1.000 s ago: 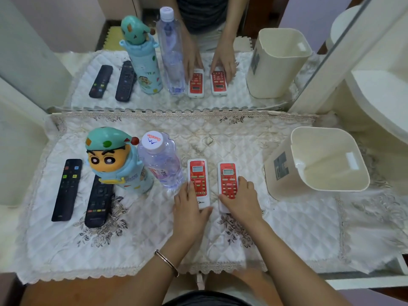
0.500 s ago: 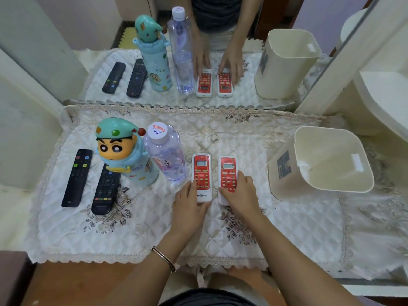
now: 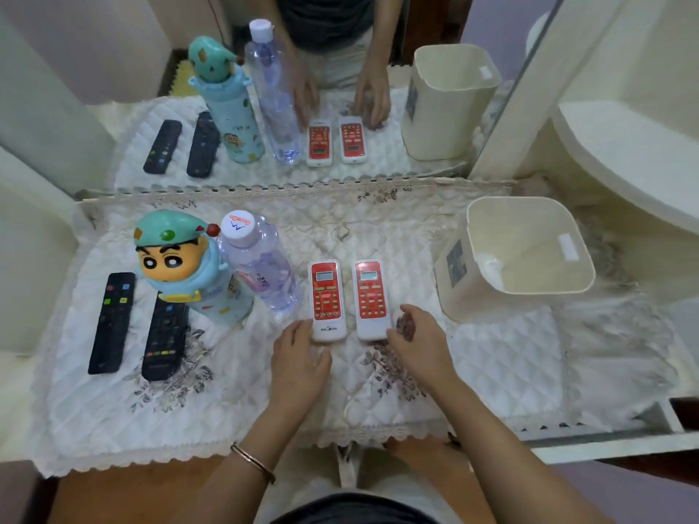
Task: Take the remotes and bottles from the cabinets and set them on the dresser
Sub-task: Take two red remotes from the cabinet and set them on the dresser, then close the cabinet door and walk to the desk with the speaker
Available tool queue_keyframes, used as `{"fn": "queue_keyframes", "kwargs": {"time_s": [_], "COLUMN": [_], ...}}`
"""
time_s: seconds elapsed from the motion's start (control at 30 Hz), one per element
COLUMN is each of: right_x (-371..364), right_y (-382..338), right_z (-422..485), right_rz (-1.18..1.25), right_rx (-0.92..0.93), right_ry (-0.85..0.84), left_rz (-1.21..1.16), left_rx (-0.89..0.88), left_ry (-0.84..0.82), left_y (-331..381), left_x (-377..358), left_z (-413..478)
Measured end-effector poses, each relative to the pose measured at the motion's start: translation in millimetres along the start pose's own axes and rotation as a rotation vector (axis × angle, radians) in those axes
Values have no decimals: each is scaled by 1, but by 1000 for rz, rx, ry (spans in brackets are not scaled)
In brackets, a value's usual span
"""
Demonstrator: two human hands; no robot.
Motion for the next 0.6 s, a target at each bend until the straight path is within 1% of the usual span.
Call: {"fn": "queue_keyframes", "kwargs": {"time_s": [0.1,0.17,0.3,0.37,0.43,0.5,0.6], "right_x": [16,25,25,12,-16,-57,-126], "right_y": [18,33,70,90,111,130,144], "right_z": [-23,-47,-120,-176,-244,-317,-420], "right_rz": [32,59,121,182,230,306,483], "right_rx": [-74,-139,-311,-447,-618,-811,-1100], "right_ry": [72,135,299,407,467,449,448], "left_rz": [-22,-72,-169,-188,-145,-79,143], "left_rx": [-65,-176,-337,-408,-492,-496,-405], "left_ry": [-19,-100,-372,-511,-685,-884,-1167], "left_y": [4,9,19,23,21,9,-20], "left_x": [7,6,-14,-28,-43,-60,-83], "left_z": [-12,-20,-42,-60,-84,-115,-164]}}
Point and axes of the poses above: each hand's wrist, its own z-axis towards the middle knuckle, its own x-axis out of the back of the hand, y = z × x, the point moved 4 cm from there along z, towards the middle knuckle, and after that the axes turned 8 degrees about -z, right-handed, at the moved point
